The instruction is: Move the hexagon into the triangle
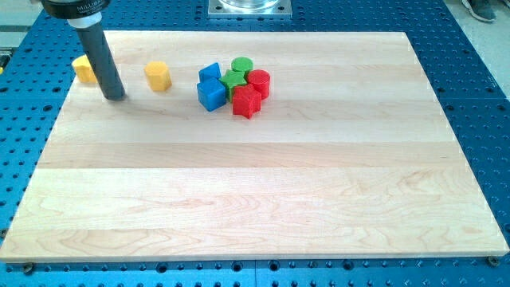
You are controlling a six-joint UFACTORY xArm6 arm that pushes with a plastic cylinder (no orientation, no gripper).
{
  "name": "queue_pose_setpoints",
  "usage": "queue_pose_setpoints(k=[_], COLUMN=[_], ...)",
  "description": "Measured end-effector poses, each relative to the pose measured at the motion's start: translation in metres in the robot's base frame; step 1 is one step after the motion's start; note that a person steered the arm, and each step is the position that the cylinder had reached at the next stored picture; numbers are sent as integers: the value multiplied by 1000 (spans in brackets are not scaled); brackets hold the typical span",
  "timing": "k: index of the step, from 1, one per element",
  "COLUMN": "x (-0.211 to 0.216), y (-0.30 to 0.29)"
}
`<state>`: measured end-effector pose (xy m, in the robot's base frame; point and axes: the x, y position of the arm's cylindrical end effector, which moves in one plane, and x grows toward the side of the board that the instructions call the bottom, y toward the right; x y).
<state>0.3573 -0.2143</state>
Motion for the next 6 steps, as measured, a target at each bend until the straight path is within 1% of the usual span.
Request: queue_pose_setpoints(k=[1, 2, 3, 4, 5, 6], x=[-36, -46, -33, 6, -34, -72], y=[19, 64, 31, 41, 66, 103])
